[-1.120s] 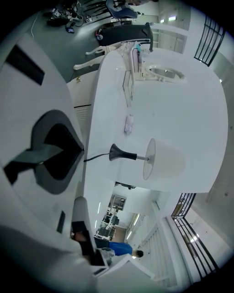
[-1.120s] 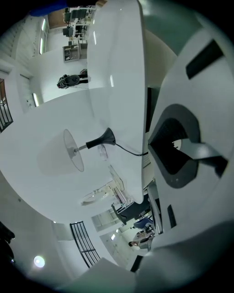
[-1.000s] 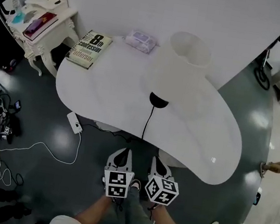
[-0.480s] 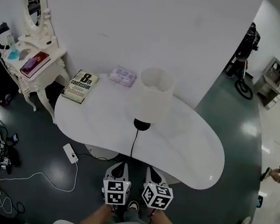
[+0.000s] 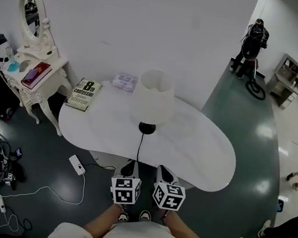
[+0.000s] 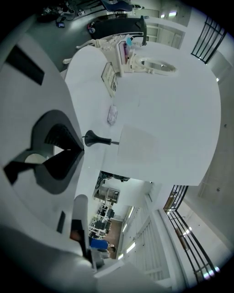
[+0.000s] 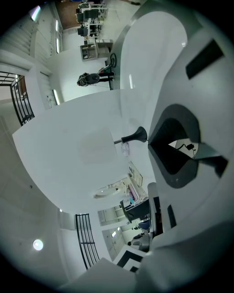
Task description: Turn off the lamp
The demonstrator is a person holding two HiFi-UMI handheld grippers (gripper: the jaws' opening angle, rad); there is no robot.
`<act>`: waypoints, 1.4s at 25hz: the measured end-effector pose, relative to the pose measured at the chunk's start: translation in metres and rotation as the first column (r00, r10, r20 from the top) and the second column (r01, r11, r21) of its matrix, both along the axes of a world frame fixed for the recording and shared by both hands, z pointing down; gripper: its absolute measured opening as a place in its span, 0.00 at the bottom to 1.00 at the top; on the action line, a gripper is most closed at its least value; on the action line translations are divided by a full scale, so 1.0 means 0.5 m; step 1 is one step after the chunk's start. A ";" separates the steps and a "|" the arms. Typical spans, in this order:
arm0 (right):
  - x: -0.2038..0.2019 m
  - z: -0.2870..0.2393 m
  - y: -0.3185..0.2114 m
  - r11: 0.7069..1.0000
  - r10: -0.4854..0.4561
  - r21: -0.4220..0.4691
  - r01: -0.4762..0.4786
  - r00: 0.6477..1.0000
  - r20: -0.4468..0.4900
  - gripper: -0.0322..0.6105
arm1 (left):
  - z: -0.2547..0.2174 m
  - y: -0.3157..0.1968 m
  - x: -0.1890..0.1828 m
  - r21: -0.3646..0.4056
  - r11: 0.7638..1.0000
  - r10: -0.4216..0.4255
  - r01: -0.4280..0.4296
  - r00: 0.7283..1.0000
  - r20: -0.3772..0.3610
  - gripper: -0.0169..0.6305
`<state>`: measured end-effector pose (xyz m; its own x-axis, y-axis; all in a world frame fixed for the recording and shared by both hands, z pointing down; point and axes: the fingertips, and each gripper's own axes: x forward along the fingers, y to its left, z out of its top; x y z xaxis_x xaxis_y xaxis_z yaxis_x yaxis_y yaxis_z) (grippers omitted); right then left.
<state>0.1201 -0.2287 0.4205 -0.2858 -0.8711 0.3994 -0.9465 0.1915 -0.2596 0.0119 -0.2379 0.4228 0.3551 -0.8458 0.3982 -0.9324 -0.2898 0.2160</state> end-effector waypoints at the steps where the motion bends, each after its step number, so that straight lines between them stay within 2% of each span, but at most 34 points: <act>1: 0.003 -0.004 -0.003 1.000 -0.001 0.003 0.001 1.000 -0.003 0.05 | -0.003 -0.001 0.005 0.003 1.000 0.005 -0.005 1.000 0.002 0.04; 35: 0.010 -0.009 -0.055 0.999 -0.035 0.011 0.036 0.998 -0.055 0.05 | 0.000 -0.056 0.035 0.008 0.999 0.041 -0.041 0.999 0.001 0.04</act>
<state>0.1250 -0.2564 0.4160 -0.2943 -0.8656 0.4051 -0.9519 0.2279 -0.2047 0.0295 -0.2658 0.4227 0.3892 -0.8339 0.3914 -0.9199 -0.3295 0.2127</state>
